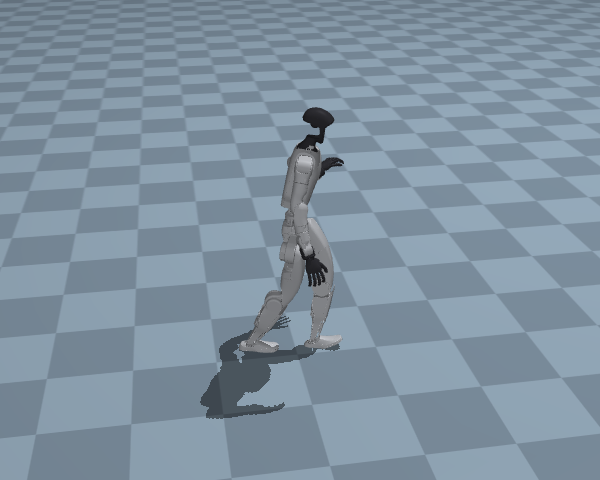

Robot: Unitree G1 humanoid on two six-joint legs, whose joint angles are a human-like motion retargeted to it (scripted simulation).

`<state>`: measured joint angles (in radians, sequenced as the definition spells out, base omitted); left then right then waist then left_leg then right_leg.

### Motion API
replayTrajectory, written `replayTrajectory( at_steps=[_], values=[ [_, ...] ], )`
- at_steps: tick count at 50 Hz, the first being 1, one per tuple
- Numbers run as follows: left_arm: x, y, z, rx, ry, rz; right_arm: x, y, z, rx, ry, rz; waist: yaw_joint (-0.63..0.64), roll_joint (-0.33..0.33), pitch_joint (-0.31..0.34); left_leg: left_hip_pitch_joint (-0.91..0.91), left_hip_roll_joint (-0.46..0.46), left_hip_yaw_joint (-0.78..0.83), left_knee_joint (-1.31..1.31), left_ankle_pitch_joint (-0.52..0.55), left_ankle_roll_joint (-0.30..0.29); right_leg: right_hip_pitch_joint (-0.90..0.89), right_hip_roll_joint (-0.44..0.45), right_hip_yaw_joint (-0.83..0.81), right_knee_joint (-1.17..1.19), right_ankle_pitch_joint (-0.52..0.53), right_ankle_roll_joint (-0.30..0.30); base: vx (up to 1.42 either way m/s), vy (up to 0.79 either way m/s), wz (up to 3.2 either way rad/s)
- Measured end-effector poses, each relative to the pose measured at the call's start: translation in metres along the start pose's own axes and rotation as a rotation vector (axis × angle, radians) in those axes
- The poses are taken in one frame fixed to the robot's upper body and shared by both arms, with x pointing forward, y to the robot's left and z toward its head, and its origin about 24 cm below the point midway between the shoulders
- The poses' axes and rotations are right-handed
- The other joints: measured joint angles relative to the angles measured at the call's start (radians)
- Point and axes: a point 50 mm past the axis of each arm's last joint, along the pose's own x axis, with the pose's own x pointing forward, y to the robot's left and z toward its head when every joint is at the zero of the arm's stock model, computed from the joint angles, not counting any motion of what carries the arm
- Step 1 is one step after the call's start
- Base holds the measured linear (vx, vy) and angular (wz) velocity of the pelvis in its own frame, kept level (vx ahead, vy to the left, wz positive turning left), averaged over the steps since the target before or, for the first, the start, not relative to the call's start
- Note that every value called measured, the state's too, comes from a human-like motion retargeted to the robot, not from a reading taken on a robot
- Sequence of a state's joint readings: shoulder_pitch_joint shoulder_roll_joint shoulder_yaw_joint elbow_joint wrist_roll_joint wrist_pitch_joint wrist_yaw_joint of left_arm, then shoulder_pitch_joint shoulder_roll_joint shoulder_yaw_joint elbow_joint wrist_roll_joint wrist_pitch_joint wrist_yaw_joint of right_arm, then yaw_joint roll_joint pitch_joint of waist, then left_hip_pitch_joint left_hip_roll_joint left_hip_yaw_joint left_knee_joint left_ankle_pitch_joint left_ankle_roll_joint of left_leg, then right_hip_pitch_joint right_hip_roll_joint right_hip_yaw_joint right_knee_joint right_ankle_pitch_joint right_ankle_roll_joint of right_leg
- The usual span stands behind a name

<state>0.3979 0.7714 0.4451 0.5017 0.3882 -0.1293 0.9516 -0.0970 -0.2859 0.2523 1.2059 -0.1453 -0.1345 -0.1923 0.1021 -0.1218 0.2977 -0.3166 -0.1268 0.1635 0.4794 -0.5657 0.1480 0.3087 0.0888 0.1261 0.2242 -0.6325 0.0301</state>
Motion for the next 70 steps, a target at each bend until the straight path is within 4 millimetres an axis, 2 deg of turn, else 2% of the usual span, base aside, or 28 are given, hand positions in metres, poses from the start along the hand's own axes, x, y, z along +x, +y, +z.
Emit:
replayTrajectory(
  at_steps=[6,11,13,15,17,20,24,28,33,40,48,57,65,70],
  values=[
    [0.019,0.008,0.024,-0.019,-0.114,-0.011,0.004,-0.002,0.014,0.005,-0.035,0.056,0.01,-0.024,-0.021,0.021,-0.035,-0.015,-0.011,-0.019,0.026,-0.025,-0.022,-0.009,0.076,0.047,0.06,0.21,0.04,0.09],
    [0.029,0.012,0.036,-0.001,-0.177,-0.051,0.006,-0.003,0.021,0.007,-0.044,0.105,0.005,-0.047,-0.037,0.062,-0.084,-0.036,-0.06,-0.016,0.047,-0.069,-0.041,0.015,0.206,0.107,0.143,0.22,0.05,0.17],
    [0.032,0.013,0.039,0.014,-0.196,-0.071,0.007,-0.004,0.022,0.008,-0.045,0.123,0.0,-0.056,-0.041,0.084,-0.106,-0.046,-0.088,-0.011,0.054,-0.095,-0.051,0.022,0.28,0.165,0.19,0.23,0.06,0.19],
    [0.035,0.013,0.042,0.027,-0.213,-0.094,0.008,-0.005,0.024,0.011,-0.047,0.14,-0.003,-0.06,-0.045,0.113,-0.122,-0.057,-0.125,-0.003,0.059,-0.131,-0.076,-0.003,0.378,0.299,0.232,0.22,0.04,0.13],
    [0.037,0.014,0.044,0.044,-0.228,-0.113,0.007,-0.004,0.024,0.011,-0.045,0.152,-0.01,-0.051,-0.047,0.141,-0.122,-0.068,-0.141,-0.007,0.058,-0.166,-0.087,-0.03,0.482,0.369,0.232,0.23,0.02,0.09],
    [0.041,0.016,0.049,0.059,-0.249,-0.137,0.008,-0.007,0.024,0.015,-0.041,0.156,-0.026,-0.032,-0.046,0.188,-0.126,-0.09,-0.175,-0.01,0.056,-0.231,-0.102,-0.052,0.643,0.382,0.232,0.22,0.05,0.16],
    [0.045,0.016,0.054,0.066,-0.266,-0.165,0.009,-0.014,0.021,0.024,-0.024,0.138,-0.065,-0.015,-0.042,0.259,-0.163,-0.128,-0.238,-0.002,0.058,-0.331,-0.183,-0.065,0.829,0.31,0.222,0.21,0.11,0.32],
    [0.052,0.015,0.058,0.067,-0.267,-0.197,0.008,-0.018,0.016,0.027,0.0,0.121,-0.109,0.013,-0.038,0.331,-0.179,-0.175,-0.292,0.007,0.045,-0.429,-0.238,-0.069,0.908,0.213,0.156,0.19,0.06,0.4],
    [0.061,0.012,0.061,0.055,-0.241,-0.245,0.007,-0.02,0.008,0.023,0.039,0.119,-0.165,0.051,-0.029,0.408,-0.183,-0.242,-0.334,0.013,0.027,-0.539,-0.248,-0.051,0.88,0.131,0.088,0.17,0.04,0.48],
    [0.071,0.004,0.06,0.039,-0.177,-0.316,0.005,-0.017,-0.006,0.012,0.109,0.153,-0.224,0.089,-0.01,0.499,-0.179,-0.328,-0.379,0.009,0.019,-0.66,-0.193,-0.007,0.763,0.131,0.071,0.17,0.04,0.47],
    [0.073,-0.006,0.055,0.018,-0.113,-0.382,0.002,-0.014,-0.019,-0.004,0.172,0.21,-0.263,0.112,0.014,0.595,-0.17,-0.403,-0.419,-0.005,0.029,-0.742,-0.128,0.024,0.642,0.218,0.101,0.16,0.02,0.38],
    [0.067,-0.014,0.05,-0.014,-0.068,-0.442,-0.001,-0.011,-0.027,-0.01,0.215,0.254,-0.278,0.115,0.028,0.689,-0.152,-0.462,-0.45,-0.025,0.046,-0.765,-0.104,0.023,0.44,0.349,0.151,0.16,-0.03,0.28],
    [0.051,-0.029,0.051,-0.039,-0.05,-0.525,-0.002,-0.009,-0.027,-0.011,0.22,0.274,-0.263,0.108,0.019,0.757,-0.137,-0.491,-0.451,-0.06,0.067,-0.73,-0.11,-0.022,0.242,0.476,0.184,0.2,-0.07,0.16],
    [0.035,-0.037,0.049,-0.045,-0.039,-0.573,-0.002,-0.008,-0.026,0.003,0.21,0.263,-0.246,0.097,0.004,0.794,-0.142,-0.5,-0.436,-0.088,0.081,-0.713,-0.118,-0.06,0.24,0.501,0.179,0.28,-0.07,0.04]
  ],
)
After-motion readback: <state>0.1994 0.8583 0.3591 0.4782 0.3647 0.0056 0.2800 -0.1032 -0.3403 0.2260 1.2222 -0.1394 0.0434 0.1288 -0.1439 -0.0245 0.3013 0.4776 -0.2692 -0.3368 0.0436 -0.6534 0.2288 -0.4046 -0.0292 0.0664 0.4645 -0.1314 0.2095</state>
